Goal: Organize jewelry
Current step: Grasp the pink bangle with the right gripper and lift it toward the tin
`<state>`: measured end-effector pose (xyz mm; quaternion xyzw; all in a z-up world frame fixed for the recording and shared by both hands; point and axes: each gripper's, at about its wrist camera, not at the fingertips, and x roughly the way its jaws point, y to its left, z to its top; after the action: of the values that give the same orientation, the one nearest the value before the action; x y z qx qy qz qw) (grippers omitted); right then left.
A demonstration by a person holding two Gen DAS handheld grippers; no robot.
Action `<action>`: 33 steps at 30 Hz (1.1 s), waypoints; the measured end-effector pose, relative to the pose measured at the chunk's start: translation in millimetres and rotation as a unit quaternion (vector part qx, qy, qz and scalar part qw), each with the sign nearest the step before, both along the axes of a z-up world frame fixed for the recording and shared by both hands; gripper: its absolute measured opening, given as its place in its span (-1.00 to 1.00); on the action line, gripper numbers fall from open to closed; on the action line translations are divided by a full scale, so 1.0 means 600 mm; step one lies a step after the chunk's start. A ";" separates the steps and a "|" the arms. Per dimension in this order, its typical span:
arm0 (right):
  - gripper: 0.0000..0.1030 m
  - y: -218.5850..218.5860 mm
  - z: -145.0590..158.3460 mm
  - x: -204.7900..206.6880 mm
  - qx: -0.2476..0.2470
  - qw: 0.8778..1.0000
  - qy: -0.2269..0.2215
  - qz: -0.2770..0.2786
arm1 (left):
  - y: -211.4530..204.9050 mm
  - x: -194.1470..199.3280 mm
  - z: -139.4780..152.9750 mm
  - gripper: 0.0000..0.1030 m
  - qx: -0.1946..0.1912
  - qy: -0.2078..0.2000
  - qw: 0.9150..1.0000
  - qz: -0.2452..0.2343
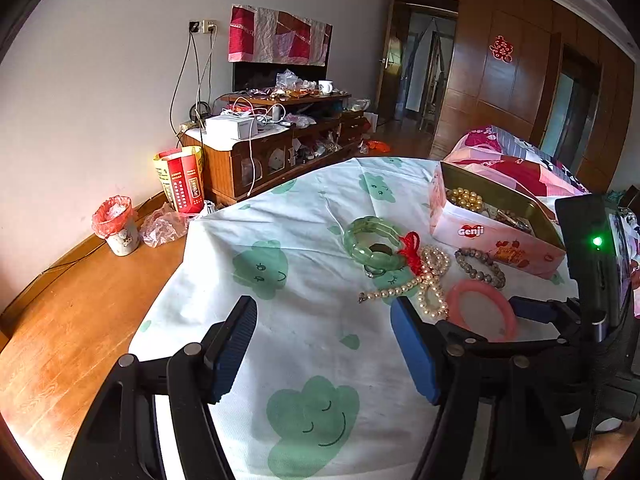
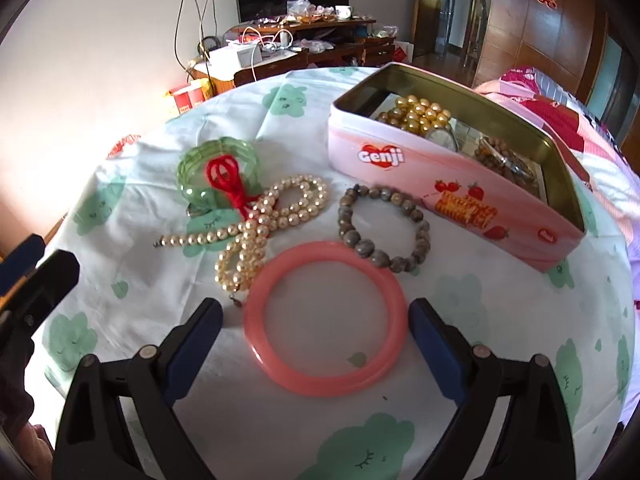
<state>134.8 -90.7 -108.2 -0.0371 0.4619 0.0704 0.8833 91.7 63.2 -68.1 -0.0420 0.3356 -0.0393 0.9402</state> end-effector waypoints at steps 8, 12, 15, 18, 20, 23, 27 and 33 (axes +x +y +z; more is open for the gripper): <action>0.63 -0.006 0.005 -0.010 -0.004 1.000 -0.004 0.014 | -0.002 -0.001 0.002 0.35 -0.004 0.004 1.000 -0.005; 0.62 -0.025 0.007 -0.031 0.012 1.000 -0.006 0.012 | -0.008 0.001 0.001 0.35 -0.008 0.008 1.000 -0.014; 0.62 -0.059 0.017 -0.053 0.055 0.998 -0.013 -0.002 | -0.018 0.005 -0.001 0.35 -0.016 0.013 0.999 -0.027; 0.62 -0.097 0.033 -0.072 0.061 0.997 -0.036 -0.032 | -0.035 0.013 -0.002 0.35 -0.032 0.020 0.998 -0.048; 0.62 -0.126 0.048 -0.079 0.070 0.994 -0.061 -0.060 | -0.052 0.021 0.000 0.35 -0.047 0.026 0.996 -0.068; 0.62 -0.167 0.066 -0.075 0.073 0.987 -0.095 -0.108 | -0.085 0.037 0.003 0.35 -0.060 0.040 0.991 -0.114; 0.62 -0.198 0.073 -0.069 0.068 0.977 -0.127 -0.158 | -0.138 0.071 -0.002 0.35 -0.058 0.063 0.988 -0.131; 0.62 -0.219 0.071 -0.082 0.094 0.967 -0.141 -0.188 | -0.208 0.129 -0.026 -0.25 -0.026 0.102 0.987 -0.121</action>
<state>85.5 -222.4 -65.9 0.1243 0.3226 -0.0597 0.9365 169.0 -61.9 -83.9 -0.0296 0.4315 -0.1571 0.8878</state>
